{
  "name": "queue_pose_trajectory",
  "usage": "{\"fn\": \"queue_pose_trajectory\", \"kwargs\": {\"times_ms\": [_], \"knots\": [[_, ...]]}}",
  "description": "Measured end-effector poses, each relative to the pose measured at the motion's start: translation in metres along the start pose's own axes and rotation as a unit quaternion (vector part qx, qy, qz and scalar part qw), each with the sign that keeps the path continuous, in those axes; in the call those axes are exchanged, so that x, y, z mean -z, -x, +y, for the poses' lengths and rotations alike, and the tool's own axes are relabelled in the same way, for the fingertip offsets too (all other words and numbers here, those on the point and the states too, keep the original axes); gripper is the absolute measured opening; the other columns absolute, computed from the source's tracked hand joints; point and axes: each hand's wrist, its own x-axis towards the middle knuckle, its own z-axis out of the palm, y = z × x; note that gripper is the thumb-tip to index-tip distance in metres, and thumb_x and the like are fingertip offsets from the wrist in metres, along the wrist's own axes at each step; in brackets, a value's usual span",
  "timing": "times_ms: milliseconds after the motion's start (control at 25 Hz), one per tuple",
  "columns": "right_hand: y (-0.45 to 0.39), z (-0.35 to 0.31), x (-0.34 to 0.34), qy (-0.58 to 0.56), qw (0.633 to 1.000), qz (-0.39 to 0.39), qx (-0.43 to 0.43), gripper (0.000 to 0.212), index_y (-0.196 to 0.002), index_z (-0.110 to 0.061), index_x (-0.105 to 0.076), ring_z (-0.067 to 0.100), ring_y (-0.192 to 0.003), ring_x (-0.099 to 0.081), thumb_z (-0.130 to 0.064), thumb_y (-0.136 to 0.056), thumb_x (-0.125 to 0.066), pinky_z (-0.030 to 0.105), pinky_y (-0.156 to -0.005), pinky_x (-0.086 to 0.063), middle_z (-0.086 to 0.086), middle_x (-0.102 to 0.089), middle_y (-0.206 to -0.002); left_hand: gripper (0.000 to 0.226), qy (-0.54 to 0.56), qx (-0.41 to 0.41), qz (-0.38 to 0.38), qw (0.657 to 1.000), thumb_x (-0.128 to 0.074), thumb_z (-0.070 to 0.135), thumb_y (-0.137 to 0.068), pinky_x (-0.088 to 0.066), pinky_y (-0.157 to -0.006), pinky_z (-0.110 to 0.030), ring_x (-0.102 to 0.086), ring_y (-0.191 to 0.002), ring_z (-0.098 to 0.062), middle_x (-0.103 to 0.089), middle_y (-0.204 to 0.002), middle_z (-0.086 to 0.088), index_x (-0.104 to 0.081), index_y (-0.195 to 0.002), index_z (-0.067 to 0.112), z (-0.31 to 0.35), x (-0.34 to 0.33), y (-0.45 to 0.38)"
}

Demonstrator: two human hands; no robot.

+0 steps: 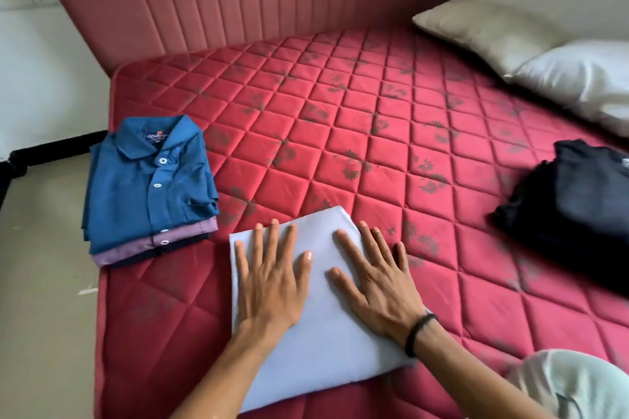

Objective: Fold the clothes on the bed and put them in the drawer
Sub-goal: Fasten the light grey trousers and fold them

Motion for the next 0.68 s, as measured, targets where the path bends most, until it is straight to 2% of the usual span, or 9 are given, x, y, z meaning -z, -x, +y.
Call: {"fn": "queue_pose_trajectory", "kwargs": {"times_ms": [160, 240, 320, 400, 480, 520, 560, 640, 680], "knots": [[-0.011, 0.009, 0.005, 0.018, 1.0, 0.007, -0.007, 0.072, -0.158, -0.051, 0.008, 0.022, -0.159, 0.005, -0.08, -0.097, -0.014, 0.062, -0.123, 0.0, -0.006, -0.003, -0.172, 0.077, 0.034, 0.114, 0.006, 0.993, -0.039, 0.066, -0.094, -0.026, -0.111, -0.07, -0.028, -0.149, -0.045, -0.031, -0.163, -0.02, -0.043, -0.155, 0.019, -0.003, 0.012, 0.017], [-0.008, 0.009, 0.009, 0.026, 1.0, -0.004, -0.014, 0.072, -0.159, -0.049, 0.006, 0.027, -0.159, 0.004, -0.08, -0.096, -0.014, 0.065, -0.122, -0.001, -0.002, -0.004, -0.172, 0.087, 0.08, 0.172, 0.018, 0.982, -0.042, 0.067, -0.09, -0.041, -0.098, -0.065, -0.044, -0.127, -0.052, -0.04, -0.148, -0.032, -0.043, -0.152, 0.008, -0.001, 0.023, 0.037], [-0.013, 0.004, 0.017, 0.049, 0.997, -0.034, -0.048, 0.074, -0.16, -0.047, -0.003, 0.036, -0.157, 0.002, -0.08, -0.095, -0.015, 0.07, -0.118, 0.0, 0.006, -0.003, -0.172, 0.093, 0.157, 0.244, -0.039, 0.956, -0.057, 0.064, -0.087, -0.045, -0.094, -0.06, -0.05, -0.114, -0.052, -0.049, -0.132, -0.036, -0.037, -0.153, 0.001, -0.005, 0.04, 0.057], [-0.012, -0.018, 0.034, 0.128, 0.99, -0.013, -0.053, 0.071, -0.157, -0.034, -0.031, 0.047, -0.153, -0.011, -0.072, -0.097, -0.03, 0.071, -0.113, -0.01, 0.017, -0.008, -0.169, 0.094, 0.272, 0.349, -0.14, 0.886, -0.081, 0.054, -0.078, -0.049, -0.099, -0.054, -0.059, -0.116, -0.047, -0.06, -0.129, -0.031, -0.045, -0.146, 0.0, -0.013, 0.061, 0.063], [-0.006, -0.056, 0.061, 0.163, 0.986, -0.017, -0.017, 0.06, -0.135, -0.017, -0.06, 0.044, -0.137, -0.041, -0.062, -0.1, -0.04, 0.054, -0.1, -0.037, 0.022, -0.034, -0.152, 0.07, 0.497, 0.383, -0.174, 0.759, -0.093, 0.036, -0.069, -0.059, -0.087, -0.05, -0.074, -0.092, -0.038, -0.075, -0.106, -0.024, -0.066, -0.121, -0.003, -0.017, 0.079, 0.062], [-0.003, -0.077, 0.075, 0.1, 0.993, -0.066, -0.017, 0.065, -0.124, -0.012, -0.063, 0.042, -0.123, -0.055, -0.067, -0.099, -0.038, 0.046, -0.088, -0.044, 0.02, -0.047, -0.14, 0.053, 0.566, 0.386, -0.187, 0.704, -0.093, 0.022, -0.069, -0.061, -0.082, -0.048, -0.076, -0.082, -0.036, -0.077, -0.097, -0.023, -0.072, -0.11, -0.004, -0.01, 0.09, 0.064], [0.0, -0.096, 0.091, -0.016, 0.987, -0.149, -0.053, 0.077, -0.12, -0.01, -0.063, 0.041, -0.106, -0.064, -0.077, -0.094, -0.036, 0.04, -0.077, -0.049, 0.018, -0.055, -0.131, 0.038, 0.605, 0.364, -0.186, 0.683, -0.091, 0.011, -0.07, -0.061, -0.08, -0.044, -0.076, -0.082, -0.035, -0.077, -0.094, -0.023, -0.075, -0.102, -0.003, 0.0, 0.103, 0.065], [0.004, -0.132, 0.128, -0.246, 0.918, -0.288, -0.122, 0.094, -0.127, -0.009, -0.06, 0.04, -0.087, -0.067, -0.088, -0.08, -0.046, 0.043, -0.062, -0.058, 0.017, -0.056, -0.131, 0.018, 0.609, 0.265, -0.152, 0.732, -0.085, 0.002, -0.078, -0.058, -0.075, -0.028, -0.074, -0.09, -0.028, -0.079, -0.095, -0.015, -0.077, -0.094, 0.004, 0.018, 0.134, 0.066], [0.003, -0.141, 0.143, -0.288, 0.9, -0.303, -0.122, 0.085, -0.122, -0.008, -0.064, 0.037, -0.084, -0.066, -0.081, -0.08, -0.058, 0.045, -0.056, -0.059, 0.016, -0.059, -0.128, 0.014, 0.601, 0.21, -0.134, 0.759, -0.083, 0.005, -0.082, -0.055, -0.072, -0.019, -0.073, -0.092, -0.022, -0.08, -0.092, -0.007, -0.076, -0.094, 0.008, 0.026, 0.149, 0.064]]}}
